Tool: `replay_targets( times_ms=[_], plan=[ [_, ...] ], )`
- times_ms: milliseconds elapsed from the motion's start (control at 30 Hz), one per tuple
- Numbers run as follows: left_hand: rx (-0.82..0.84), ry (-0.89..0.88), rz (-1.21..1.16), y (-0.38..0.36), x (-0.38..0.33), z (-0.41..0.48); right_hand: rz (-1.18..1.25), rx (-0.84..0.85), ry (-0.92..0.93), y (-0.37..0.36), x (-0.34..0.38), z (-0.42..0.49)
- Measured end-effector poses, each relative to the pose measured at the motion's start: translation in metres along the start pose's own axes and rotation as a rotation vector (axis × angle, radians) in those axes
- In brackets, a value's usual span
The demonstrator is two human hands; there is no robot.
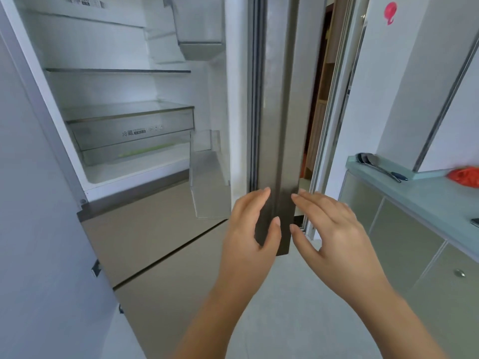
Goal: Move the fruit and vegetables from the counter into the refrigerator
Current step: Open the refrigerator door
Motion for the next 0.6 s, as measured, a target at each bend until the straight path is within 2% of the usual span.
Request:
replay_targets(
  times_ms=[167,300,433,600],
  plan=[
    [-0.017,-0.069,0.142,0.014,-0.001,0.000,0.041,-0.015,0.018,0.000,0.003,0.003],
    [-0.066,-0.150,0.435,0.033,0.016,0.008,-0.006,-0.023,0.069,-0.018,0.020,0.016],
    [-0.022,-0.165,0.653,0.042,0.035,0.017,-0.078,0.029,0.045,-0.056,0.023,0.034],
    [0.082,-0.173,0.738,0.040,0.059,0.031,-0.173,0.069,-0.038,-0.097,0.003,0.052]
  ],
)
Point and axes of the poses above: each hand's wrist, its own z-axis towards the middle knuckle, its own y-axis out of the back of the hand, x = y × z, the point moved 6 cm from there along z, towards the middle knuckle, and after that the axes turned 3 degrees about z, right-handed, at the moved point
